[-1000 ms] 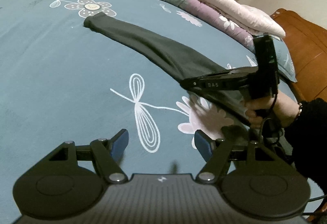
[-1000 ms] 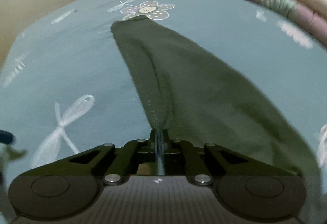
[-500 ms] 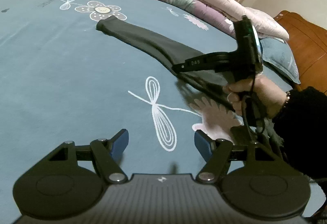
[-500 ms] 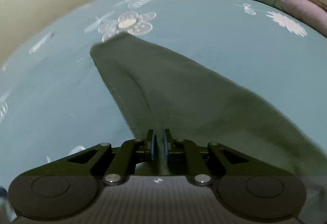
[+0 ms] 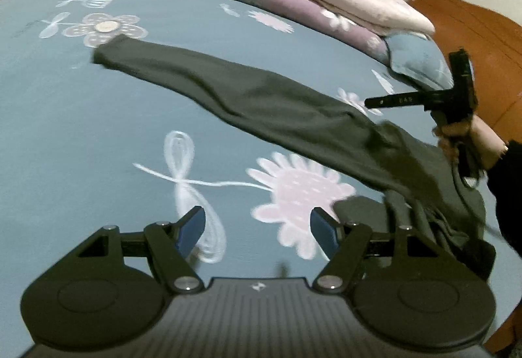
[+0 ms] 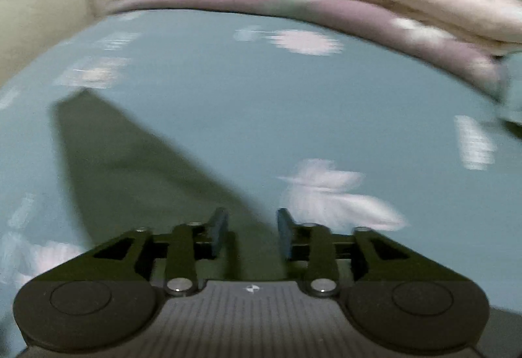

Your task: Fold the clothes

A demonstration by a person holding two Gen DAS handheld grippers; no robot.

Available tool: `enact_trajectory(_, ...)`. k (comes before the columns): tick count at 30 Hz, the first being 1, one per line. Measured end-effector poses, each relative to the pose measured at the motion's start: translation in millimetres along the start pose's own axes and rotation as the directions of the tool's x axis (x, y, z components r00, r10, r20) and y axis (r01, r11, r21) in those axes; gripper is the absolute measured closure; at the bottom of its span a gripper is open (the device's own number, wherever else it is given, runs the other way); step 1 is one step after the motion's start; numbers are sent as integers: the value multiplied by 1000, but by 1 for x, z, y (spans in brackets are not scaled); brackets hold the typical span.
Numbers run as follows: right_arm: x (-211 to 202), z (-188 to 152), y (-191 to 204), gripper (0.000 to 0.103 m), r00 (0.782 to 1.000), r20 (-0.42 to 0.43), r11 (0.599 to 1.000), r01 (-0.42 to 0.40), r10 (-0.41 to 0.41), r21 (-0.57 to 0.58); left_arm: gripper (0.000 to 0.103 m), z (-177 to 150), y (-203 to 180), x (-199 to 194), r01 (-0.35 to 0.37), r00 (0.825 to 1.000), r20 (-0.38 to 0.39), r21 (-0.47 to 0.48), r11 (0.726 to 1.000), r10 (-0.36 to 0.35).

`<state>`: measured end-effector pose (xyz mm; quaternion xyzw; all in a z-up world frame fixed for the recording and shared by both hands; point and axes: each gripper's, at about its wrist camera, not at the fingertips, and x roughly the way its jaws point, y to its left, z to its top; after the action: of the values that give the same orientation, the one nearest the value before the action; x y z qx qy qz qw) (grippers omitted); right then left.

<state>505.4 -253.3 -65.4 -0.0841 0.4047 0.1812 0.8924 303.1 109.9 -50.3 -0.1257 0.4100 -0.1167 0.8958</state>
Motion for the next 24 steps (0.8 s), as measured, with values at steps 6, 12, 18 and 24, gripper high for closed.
enact_trajectory(6, 15, -15, -41, 43, 999, -30, 998, -36, 34, -57, 32, -7, -30, 6, -37, 999, -24, 35, 999, 38)
enact_trajectory(12, 42, -26, -34, 41, 996, -53, 977, -78, 69, -199, 31, -12, -48, 12, -56, 997, -46, 40, 998, 58)
enact_trajectory(18, 32, -39, -18, 57, 996, -37, 946, -91, 84, -312, 31, -13, -57, 20, -67, 996, -62, 47, 997, 70)
enact_trajectory(24, 24, -32, -9, 98, 996, -42, 938, -88, 78, -336, 31, -11, -60, 26, -62, 996, -64, 45, 997, 65)
